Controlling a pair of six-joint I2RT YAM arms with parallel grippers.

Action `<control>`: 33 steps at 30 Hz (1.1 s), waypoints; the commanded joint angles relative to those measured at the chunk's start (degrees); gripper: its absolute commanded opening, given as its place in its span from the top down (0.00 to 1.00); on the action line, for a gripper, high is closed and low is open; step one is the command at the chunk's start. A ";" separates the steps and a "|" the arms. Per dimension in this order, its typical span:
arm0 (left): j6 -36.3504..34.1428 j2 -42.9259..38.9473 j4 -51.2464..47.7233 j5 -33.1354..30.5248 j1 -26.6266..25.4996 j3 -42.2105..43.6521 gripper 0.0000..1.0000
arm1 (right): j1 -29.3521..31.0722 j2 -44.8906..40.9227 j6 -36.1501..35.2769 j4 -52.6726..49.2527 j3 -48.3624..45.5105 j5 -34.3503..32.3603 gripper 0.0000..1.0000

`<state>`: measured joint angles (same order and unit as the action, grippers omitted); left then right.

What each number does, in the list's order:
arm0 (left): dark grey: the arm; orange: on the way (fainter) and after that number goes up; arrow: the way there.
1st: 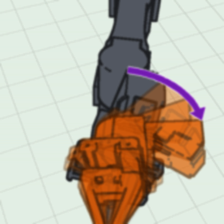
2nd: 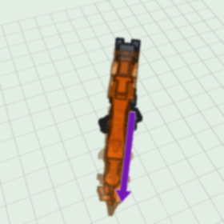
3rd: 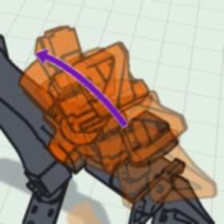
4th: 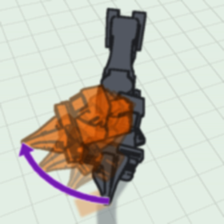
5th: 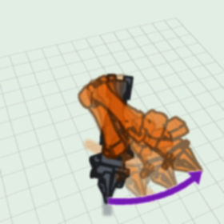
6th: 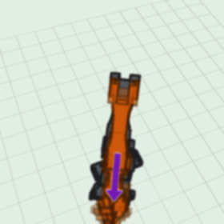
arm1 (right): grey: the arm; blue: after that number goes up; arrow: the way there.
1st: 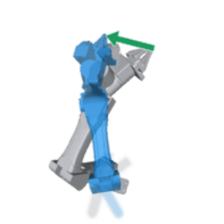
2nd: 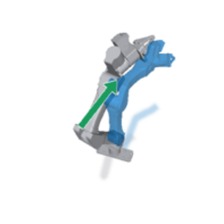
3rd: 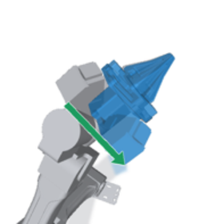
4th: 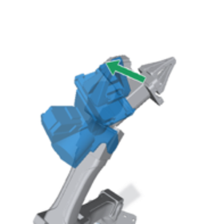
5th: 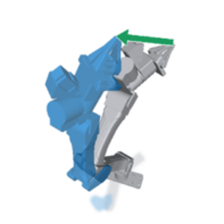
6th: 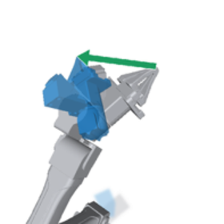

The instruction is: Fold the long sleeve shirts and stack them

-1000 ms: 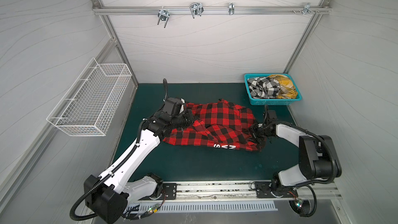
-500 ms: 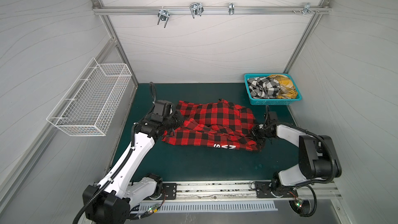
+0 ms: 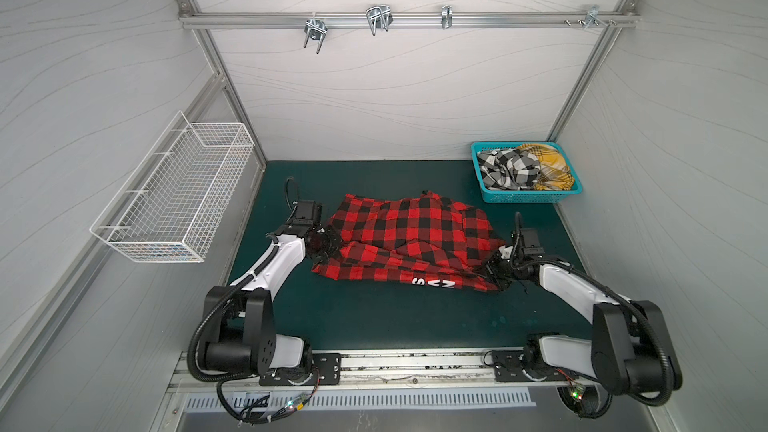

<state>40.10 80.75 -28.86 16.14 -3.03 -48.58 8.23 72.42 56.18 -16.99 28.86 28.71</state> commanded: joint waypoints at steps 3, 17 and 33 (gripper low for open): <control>2.57 2.97 6.75 3.52 0.50 -3.95 1.00 | 0.83 1.42 1.89 2.98 0.17 -0.18 1.00; 1.37 4.21 6.82 0.96 1.07 -14.81 1.00 | 1.72 -4.77 3.39 8.84 -0.69 -0.64 1.00; 8.25 -9.37 -11.10 -13.16 0.18 -2.64 0.18 | 5.41 -11.89 -0.73 -2.15 -2.66 -7.17 0.31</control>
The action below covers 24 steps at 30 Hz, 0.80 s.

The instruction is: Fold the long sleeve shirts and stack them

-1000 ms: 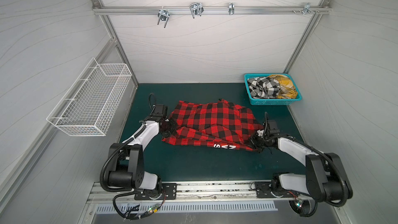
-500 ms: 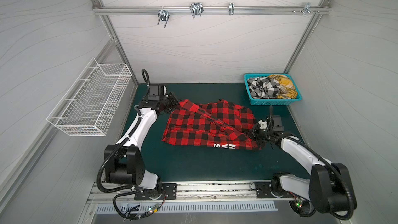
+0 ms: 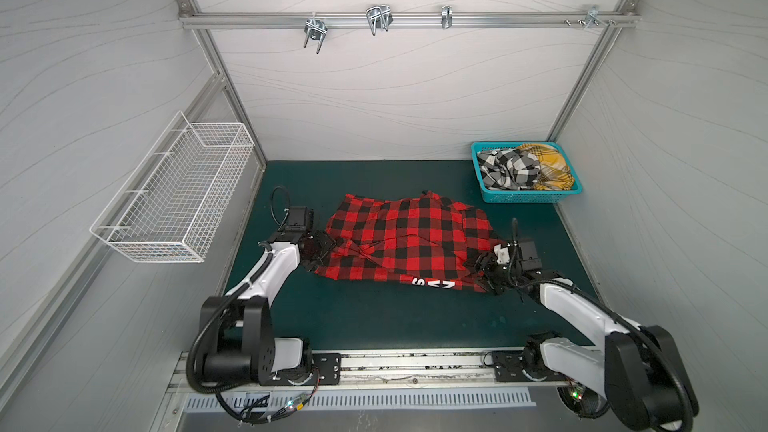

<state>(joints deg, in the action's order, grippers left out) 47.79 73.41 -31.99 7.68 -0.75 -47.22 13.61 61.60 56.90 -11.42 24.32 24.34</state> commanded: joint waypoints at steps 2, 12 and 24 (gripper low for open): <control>0.92 -1.99 -10.59 -5.65 -4.94 -5.39 0.09 | -0.03 0.07 -2.27 -9.99 3.08 -2.80 0.32; 1.57 10.81 -8.11 -2.50 -10.07 -11.27 0.14 | 1.07 2.18 -6.50 -20.04 10.34 -2.96 0.56; -2.59 17.07 -9.48 -6.59 -11.05 -12.78 1.00 | 0.35 14.01 -10.27 -19.32 17.72 -6.03 0.68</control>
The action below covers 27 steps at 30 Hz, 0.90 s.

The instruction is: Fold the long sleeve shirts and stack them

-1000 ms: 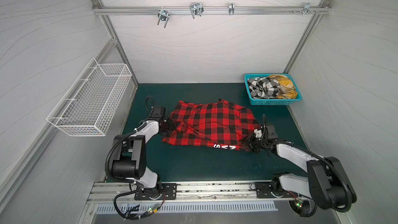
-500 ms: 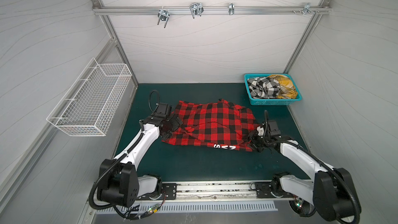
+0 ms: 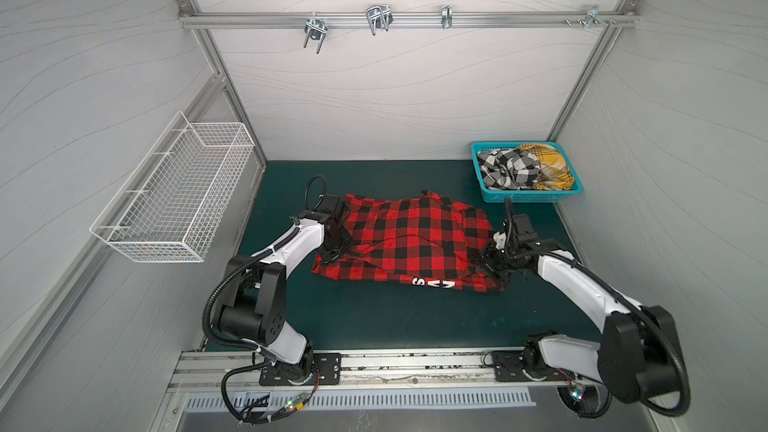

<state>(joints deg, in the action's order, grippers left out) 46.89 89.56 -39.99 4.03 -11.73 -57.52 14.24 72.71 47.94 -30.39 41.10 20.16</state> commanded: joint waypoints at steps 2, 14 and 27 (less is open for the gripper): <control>-3.28 0.86 -2.83 -4.48 -0.06 -3.74 1.00 | -0.93 5.33 -1.95 0.86 1.13 -2.06 0.69; -11.47 -2.18 -1.04 -12.73 -0.06 0.03 1.00 | -0.88 12.52 -4.95 2.50 -2.68 -2.41 0.71; -6.14 3.04 -2.83 -12.13 -0.14 0.95 0.53 | 0.92 1.65 -6.91 -7.59 1.43 -4.38 0.52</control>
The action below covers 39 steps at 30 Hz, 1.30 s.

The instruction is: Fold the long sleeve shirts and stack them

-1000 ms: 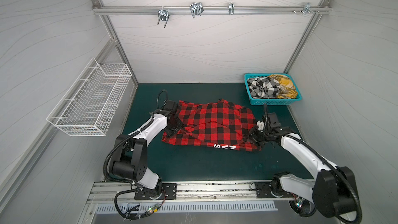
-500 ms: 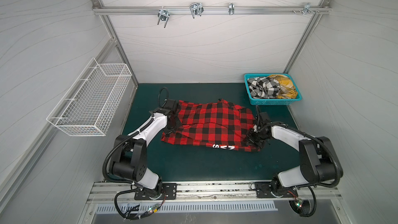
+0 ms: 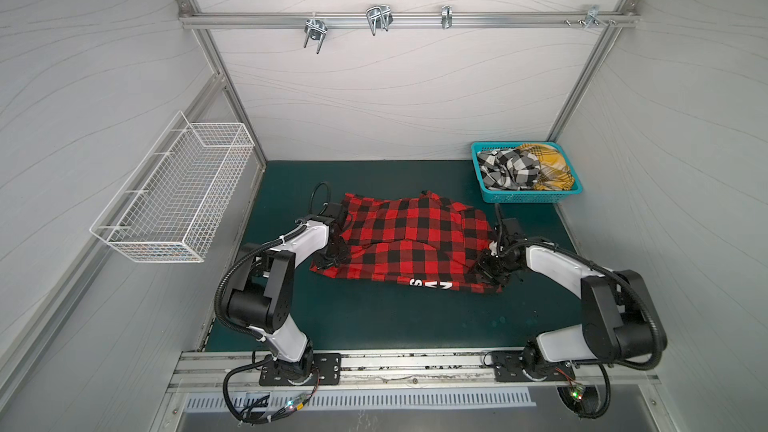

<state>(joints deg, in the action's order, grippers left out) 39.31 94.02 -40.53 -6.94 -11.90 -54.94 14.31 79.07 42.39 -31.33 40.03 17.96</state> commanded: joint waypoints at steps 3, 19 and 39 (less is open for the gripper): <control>2.98 -8.19 -5.28 -2.28 -0.19 -3.88 0.43 | 2.05 -8.16 -2.73 -10.75 5.67 -4.84 0.46; 8.97 0.60 -1.52 3.70 -1.33 -0.98 0.97 | 13.20 12.42 -8.10 -8.51 13.24 -7.55 0.52; -3.11 -16.21 -8.77 2.43 6.32 -6.67 0.41 | 19.02 6.46 -10.31 -21.18 22.98 -5.12 0.47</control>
<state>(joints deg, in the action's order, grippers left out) 42.26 77.30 -49.15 -0.80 -5.41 -50.98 33.80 89.84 34.37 -46.04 56.66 15.40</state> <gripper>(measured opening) 0.572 0.527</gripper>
